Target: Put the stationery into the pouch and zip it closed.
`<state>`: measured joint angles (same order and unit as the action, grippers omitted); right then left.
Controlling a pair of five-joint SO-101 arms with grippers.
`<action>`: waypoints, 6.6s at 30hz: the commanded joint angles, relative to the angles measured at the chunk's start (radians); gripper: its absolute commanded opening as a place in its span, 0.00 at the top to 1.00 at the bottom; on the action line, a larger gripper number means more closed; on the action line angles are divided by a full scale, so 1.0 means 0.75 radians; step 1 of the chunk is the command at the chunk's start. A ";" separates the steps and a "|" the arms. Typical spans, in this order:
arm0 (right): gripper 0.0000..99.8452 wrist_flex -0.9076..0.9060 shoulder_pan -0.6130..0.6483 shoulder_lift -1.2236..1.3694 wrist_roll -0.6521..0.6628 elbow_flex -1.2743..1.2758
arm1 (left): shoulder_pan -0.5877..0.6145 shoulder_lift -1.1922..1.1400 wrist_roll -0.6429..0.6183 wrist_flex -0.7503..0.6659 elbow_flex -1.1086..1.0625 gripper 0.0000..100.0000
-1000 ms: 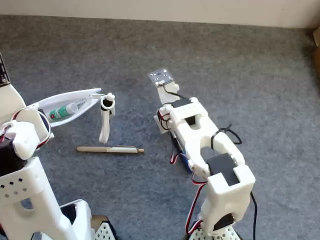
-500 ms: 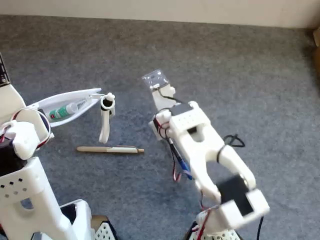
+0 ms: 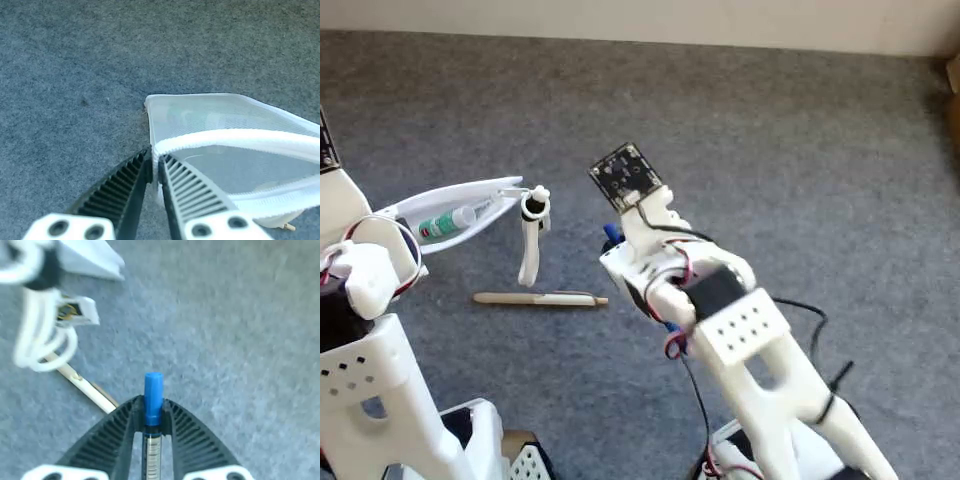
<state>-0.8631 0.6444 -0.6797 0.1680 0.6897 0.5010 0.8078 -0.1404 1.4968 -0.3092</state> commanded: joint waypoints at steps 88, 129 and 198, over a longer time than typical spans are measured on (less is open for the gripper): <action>0.88 2.215 0.382 0.476 -0.475 -0.007 | 0.015 0.021 -0.010 -0.037 0.003 0.99; 0.86 1.257 0.375 0.038 -0.620 -0.093 | 0.114 0.024 -0.010 -0.084 0.019 0.99; 1.00 0.265 0.222 1.136 0.293 -0.322 | 0.289 0.024 -0.078 -0.092 -0.081 0.99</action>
<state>-0.6697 0.8332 0.1688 0.3491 0.4872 0.6989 0.8216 -0.1895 1.4415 -0.3690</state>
